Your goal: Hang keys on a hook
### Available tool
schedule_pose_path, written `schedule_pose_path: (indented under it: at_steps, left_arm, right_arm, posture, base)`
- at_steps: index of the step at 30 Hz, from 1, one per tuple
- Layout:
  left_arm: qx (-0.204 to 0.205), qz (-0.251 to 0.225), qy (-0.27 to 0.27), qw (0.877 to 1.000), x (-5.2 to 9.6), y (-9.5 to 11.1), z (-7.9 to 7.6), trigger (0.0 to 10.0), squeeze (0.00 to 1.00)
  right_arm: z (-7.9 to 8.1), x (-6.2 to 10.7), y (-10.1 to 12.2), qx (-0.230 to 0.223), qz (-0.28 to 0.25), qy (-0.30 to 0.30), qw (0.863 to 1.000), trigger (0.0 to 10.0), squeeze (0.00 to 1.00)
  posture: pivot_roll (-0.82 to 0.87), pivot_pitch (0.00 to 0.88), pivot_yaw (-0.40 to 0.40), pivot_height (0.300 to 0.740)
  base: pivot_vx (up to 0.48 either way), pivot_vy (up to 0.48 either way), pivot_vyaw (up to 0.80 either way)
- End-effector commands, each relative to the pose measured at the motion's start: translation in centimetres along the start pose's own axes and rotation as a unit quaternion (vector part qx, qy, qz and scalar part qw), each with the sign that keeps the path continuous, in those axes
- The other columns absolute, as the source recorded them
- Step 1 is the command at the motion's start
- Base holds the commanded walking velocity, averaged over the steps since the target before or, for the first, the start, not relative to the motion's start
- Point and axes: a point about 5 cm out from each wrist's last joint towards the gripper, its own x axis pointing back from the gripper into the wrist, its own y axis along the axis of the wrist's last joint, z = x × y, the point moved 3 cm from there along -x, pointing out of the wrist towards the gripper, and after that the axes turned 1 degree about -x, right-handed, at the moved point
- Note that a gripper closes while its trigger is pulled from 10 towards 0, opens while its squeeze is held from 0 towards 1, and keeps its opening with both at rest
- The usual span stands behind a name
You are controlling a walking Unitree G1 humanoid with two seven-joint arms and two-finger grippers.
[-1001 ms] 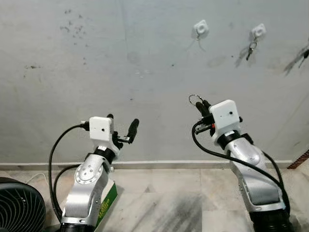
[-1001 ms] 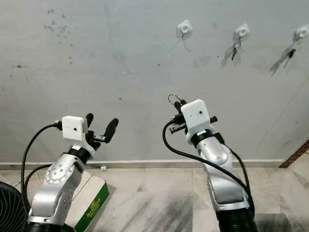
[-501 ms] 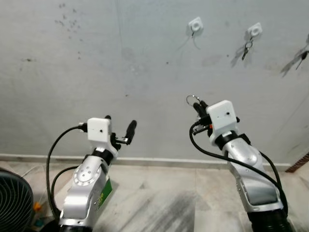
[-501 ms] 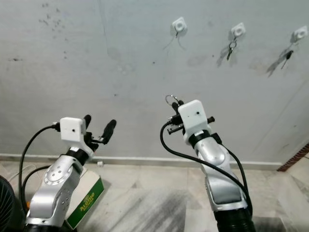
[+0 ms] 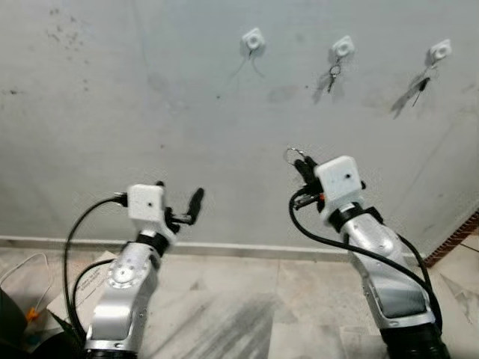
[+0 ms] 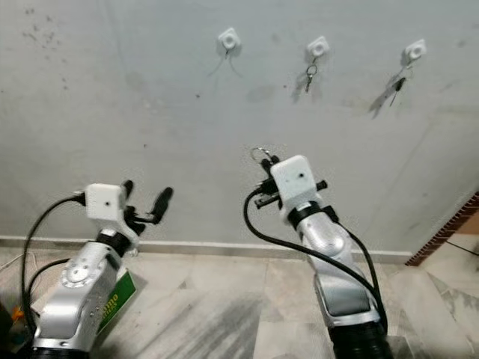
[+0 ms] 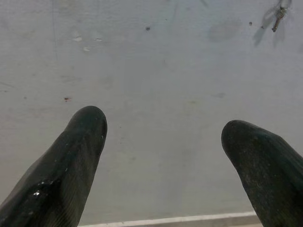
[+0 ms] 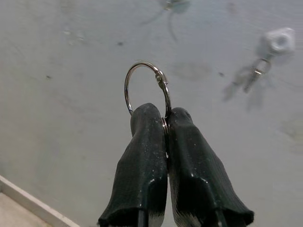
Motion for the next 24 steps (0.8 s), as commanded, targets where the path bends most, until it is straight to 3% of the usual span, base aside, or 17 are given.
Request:
schedule_pose_path:
  at_steps: [1, 24]
  left_arm:
    - [-0.001, -0.007, -0.009, 1.000, -0.26, 0.37, -0.71, 10.0, 0.00]
    - [-0.011, -0.013, -0.014, 1.000, 0.01, 0.61, -0.46, 10.0, 0.00]
  right_arm:
    - [-0.72, 0.13, -0.05, 0.005, 0.002, -0.008, 1.000, 10.0, 0.00]
    - [-0.59, 0.13, 0.05, 0.003, -0.003, -0.010, 1.000, 10.0, 0.00]
  posture:
    - [-0.05, 0.000, -0.001, 0.740]
    - [-0.04, 0.000, -0.002, 0.740]
  base:
    - [0.000, 0.000, 0.00]
    - [0.000, 0.000, 0.00]
